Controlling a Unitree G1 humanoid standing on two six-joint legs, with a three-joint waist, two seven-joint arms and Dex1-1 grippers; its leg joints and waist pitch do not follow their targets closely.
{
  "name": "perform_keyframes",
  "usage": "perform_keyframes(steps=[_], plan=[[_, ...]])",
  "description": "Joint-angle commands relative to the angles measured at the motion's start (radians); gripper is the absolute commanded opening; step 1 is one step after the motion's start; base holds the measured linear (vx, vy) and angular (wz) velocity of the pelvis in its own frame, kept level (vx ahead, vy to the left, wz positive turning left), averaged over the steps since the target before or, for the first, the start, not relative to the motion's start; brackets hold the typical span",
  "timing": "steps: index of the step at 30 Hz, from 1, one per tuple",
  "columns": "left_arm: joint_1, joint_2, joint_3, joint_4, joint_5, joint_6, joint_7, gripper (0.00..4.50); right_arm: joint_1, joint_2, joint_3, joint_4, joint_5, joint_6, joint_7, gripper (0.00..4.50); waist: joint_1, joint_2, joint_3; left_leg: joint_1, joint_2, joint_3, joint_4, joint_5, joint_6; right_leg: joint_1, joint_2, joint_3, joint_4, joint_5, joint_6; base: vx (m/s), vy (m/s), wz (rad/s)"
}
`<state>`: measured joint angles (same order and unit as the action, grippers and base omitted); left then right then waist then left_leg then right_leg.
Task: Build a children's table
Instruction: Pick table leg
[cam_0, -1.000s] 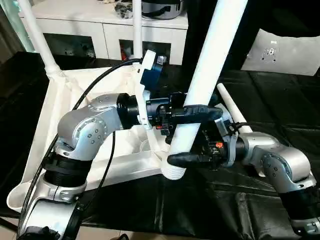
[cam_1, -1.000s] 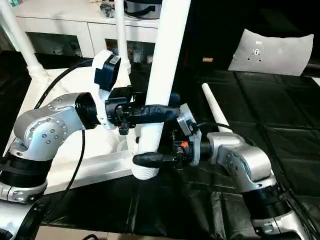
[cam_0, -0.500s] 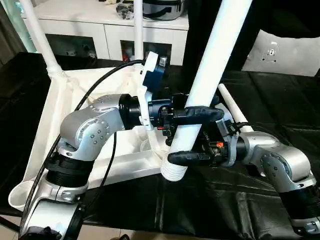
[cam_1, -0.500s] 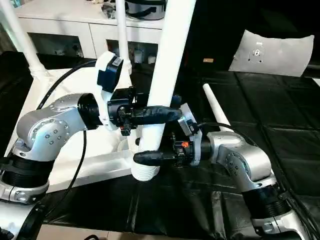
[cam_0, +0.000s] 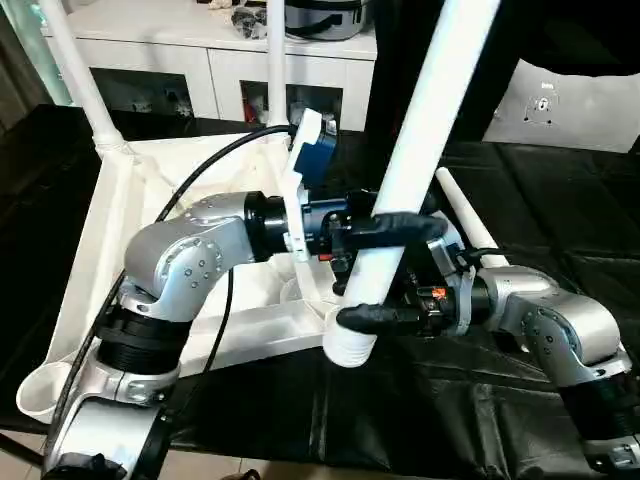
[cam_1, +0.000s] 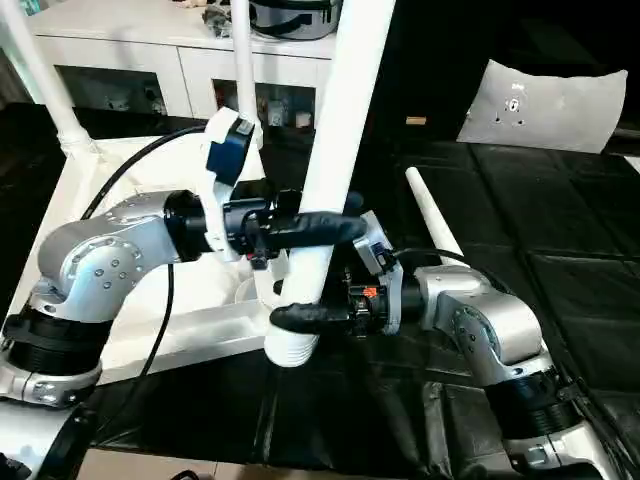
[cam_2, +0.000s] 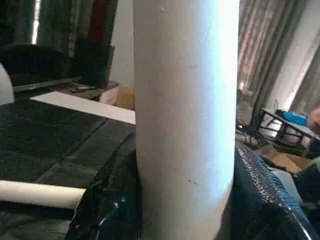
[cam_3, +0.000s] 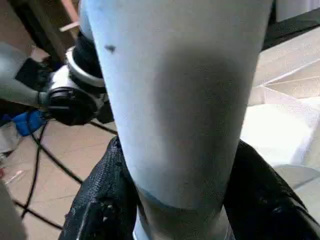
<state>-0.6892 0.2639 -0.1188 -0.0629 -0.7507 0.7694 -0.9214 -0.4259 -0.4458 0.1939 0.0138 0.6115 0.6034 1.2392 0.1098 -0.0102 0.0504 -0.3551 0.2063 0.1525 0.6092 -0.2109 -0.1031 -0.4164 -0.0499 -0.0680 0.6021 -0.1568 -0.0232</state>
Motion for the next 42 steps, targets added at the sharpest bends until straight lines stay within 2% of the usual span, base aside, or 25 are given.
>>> perform_keyframes(steps=[1,6,9,11,12,17,21,24,34,37,42], plan=[[0.024,-0.010,0.013,-0.025,0.010,0.000,0.033,2.53,0.011,0.025,0.000,0.014,-0.023,-0.020,-0.049,1.95,0.001,-0.008,-0.070,-0.009,0.010,0.010,-0.062,-0.058,0.031,0.070,-0.069,0.039,-0.069,-0.311,-0.127,0.000,0.000,0.00],[0.062,-0.023,0.015,-0.046,-0.005,-0.003,0.034,2.53,0.020,0.060,-0.006,0.037,-0.046,-0.061,-0.094,1.92,0.000,-0.007,-0.068,-0.005,0.012,0.010,-0.065,-0.080,0.032,0.066,-0.069,0.038,-0.073,-0.332,-0.126,0.000,0.000,0.00],[0.083,-0.030,-0.002,-0.046,0.019,-0.031,0.045,2.53,0.030,0.076,0.000,0.033,-0.050,-0.067,-0.100,1.92,0.002,-0.004,-0.066,-0.004,0.014,0.009,-0.067,-0.096,0.030,0.065,-0.071,0.039,-0.075,-0.354,-0.118,0.000,0.000,0.00],[0.110,0.000,-0.040,-0.046,0.086,-0.079,0.029,2.53,0.040,0.089,0.009,0.039,-0.090,-0.107,-0.123,1.92,0.000,-0.006,-0.065,-0.005,0.015,0.007,-0.069,-0.098,0.028,0.066,-0.072,0.039,-0.077,-0.363,-0.108,0.000,0.000,0.00],[0.125,0.015,-0.050,-0.052,0.100,-0.084,0.017,2.53,0.045,0.090,0.013,0.043,-0.104,-0.119,-0.127,1.92,0.000,-0.003,-0.065,-0.004,0.013,0.008,-0.069,-0.099,0.025,0.064,-0.072,0.039,-0.078,-0.371,-0.098,0.000,0.000,0.00],[0.210,0.059,-0.048,-0.088,0.070,-0.042,-0.017,2.53,0.084,0.057,0.044,0.029,-0.132,-0.127,-0.099,1.92,-0.004,-0.002,-0.066,-0.004,0.014,0.008,-0.071,-0.103,0.023,0.064,-0.070,0.040,-0.075,-0.351,-0.107,0.000,0.000,0.00],[0.248,0.056,-0.049,-0.061,0.081,-0.056,-0.007,2.53,0.107,0.042,0.053,0.028,-0.143,-0.125,-0.084,1.92,-0.007,-0.010,-0.060,-0.001,0.013,0.010,-0.072,-0.137,0.029,0.060,-0.071,0.040,-0.085,-0.423,-0.091,0.000,0.000,0.00],[0.276,0.053,-0.046,-0.034,0.087,-0.055,0.003,2.53,0.121,0.033,0.059,0.026,-0.151,-0.125,-0.074,1.91,-0.009,-0.009,-0.059,-0.002,0.012,0.009,-0.073,-0.151,0.027,0.061,-0.072,0.039,-0.091,-0.473,-0.067,0.000,0.000,0.00],[0.358,-0.046,0.072,0.039,-0.007,-0.072,0.072,2.53,0.134,0.016,0.061,0.024,-0.151,-0.115,-0.067,1.91,-0.019,-0.010,-0.060,-0.006,0.010,0.008,-0.071,-0.142,0.041,0.062,-0.070,0.036,-0.094,-0.467,-0.069,0.000,0.000,0.00],[0.361,-0.074,0.107,0.042,-0.045,-0.060,0.101,2.53,0.137,0.016,0.057,0.020,-0.147,-0.110,-0.071,1.91,-0.019,-0.011,-0.060,-0.004,0.012,0.009,-0.071,-0.145,0.044,0.061,-0.070,0.036,-0.092,-0.448,-0.081,0.000,0.000,0.00],[0.368,-0.078,0.101,0.061,-0.009,-0.070,0.116,2.53,0.132,0.013,0.058,0.022,-0.146,-0.105,-0.071,1.91,-0.019,-0.011,-0.057,-0.004,0.012,0.008,-0.073,-0.152,0.048,0.060,-0.070,0.036,-0.096,-0.475,-0.070,0.000,0.000,0.00]])
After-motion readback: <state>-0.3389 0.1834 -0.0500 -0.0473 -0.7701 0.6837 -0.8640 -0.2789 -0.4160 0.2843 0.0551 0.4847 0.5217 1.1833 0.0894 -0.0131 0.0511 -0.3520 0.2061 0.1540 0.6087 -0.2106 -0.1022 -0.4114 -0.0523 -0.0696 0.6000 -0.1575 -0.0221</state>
